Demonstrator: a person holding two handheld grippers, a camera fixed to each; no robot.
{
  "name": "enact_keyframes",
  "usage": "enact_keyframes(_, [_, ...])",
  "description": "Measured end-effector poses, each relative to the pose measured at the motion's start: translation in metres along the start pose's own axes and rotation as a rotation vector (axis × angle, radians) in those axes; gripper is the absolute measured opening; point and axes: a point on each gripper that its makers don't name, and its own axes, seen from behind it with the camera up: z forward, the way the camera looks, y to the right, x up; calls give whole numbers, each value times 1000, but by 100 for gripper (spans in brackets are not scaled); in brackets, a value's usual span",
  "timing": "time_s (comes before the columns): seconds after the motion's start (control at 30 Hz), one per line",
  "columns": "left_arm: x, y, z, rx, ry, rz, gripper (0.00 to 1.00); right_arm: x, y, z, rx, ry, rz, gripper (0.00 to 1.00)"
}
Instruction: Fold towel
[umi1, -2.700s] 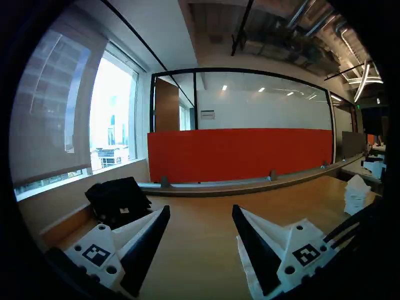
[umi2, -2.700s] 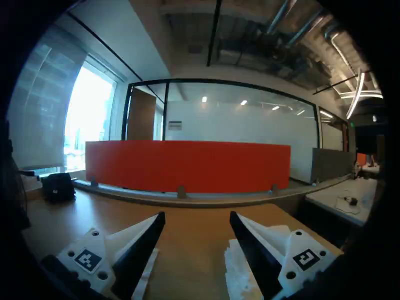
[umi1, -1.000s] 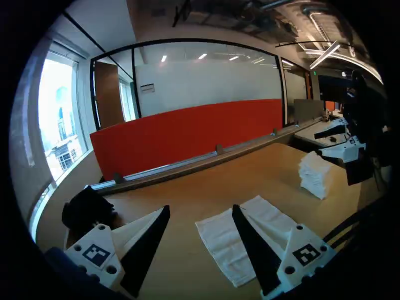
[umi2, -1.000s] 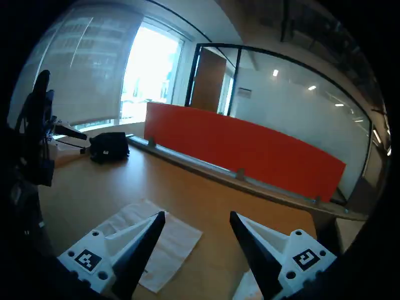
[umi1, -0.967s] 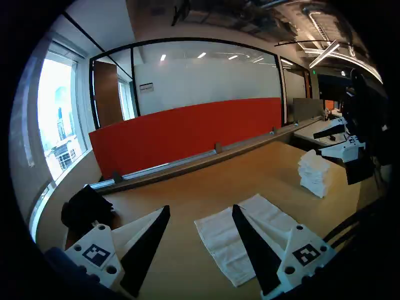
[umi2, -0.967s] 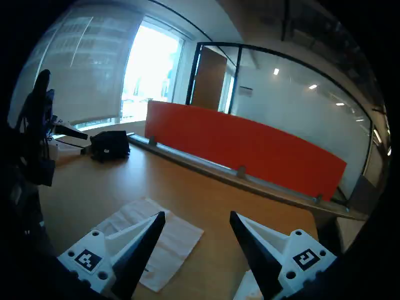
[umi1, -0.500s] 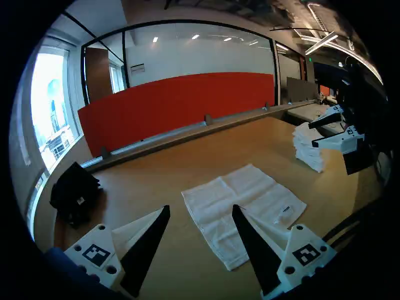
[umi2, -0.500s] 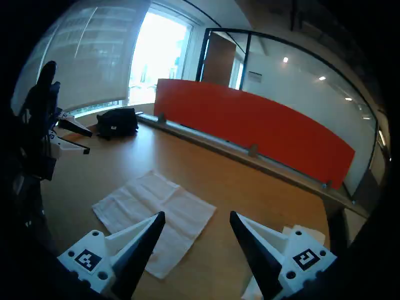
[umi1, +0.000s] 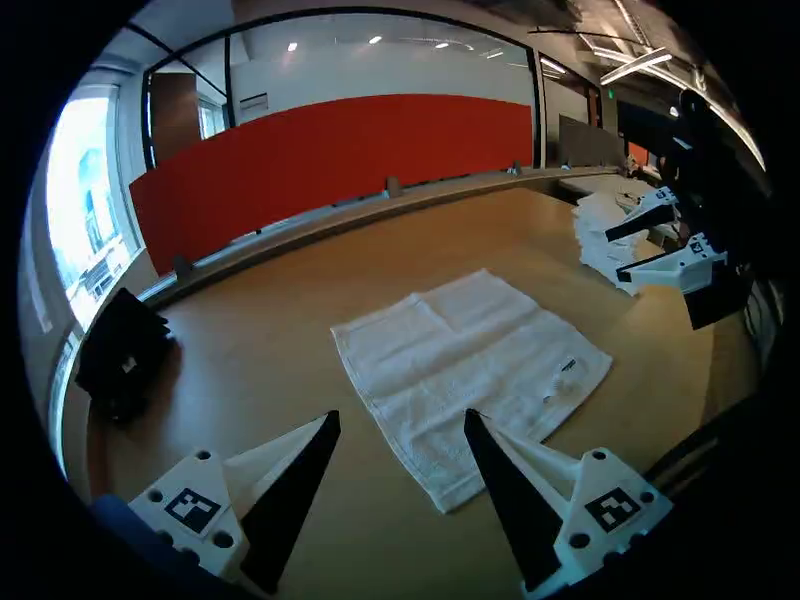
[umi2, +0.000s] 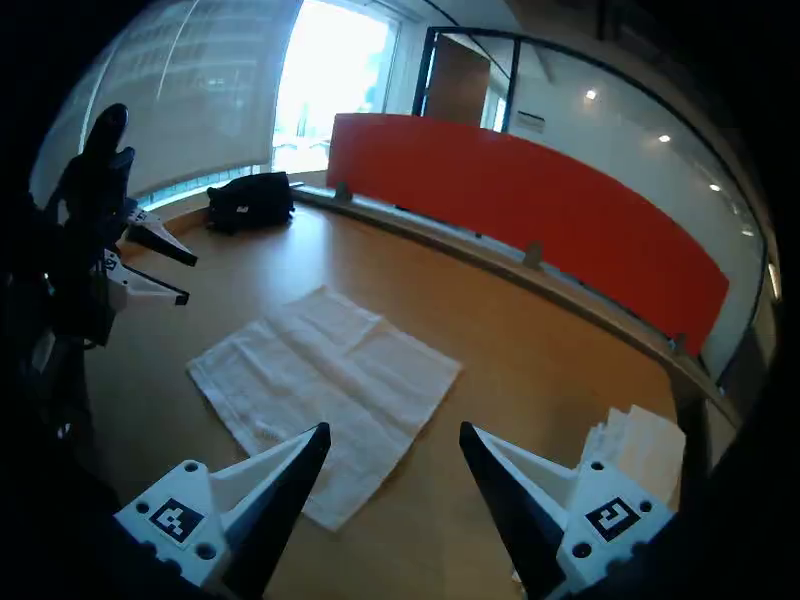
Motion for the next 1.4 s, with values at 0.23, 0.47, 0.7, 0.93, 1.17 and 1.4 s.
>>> enact_keyframes(0.23, [-34,11,14,-34,-76,11,92,-33,-14,12,31,-61,7,100])
enact_keyframes(0.47, [-60,22,24,-67,-133,21,92,-65,-28,21,63,-121,2,100])
enact_keyframes(0.7, [-89,32,31,-98,-204,26,92,-91,-39,26,89,-172,3,100])
enact_keyframes(0.93, [-106,37,36,-114,-249,35,92,-110,-46,30,110,-210,2,99])
enact_keyframes(1.17, [-111,40,40,-123,-271,26,92,-120,-48,36,127,-228,1,96])
enact_keyframes(1.4, [-112,43,41,-132,-296,17,86,-129,-52,35,158,-246,17,73])
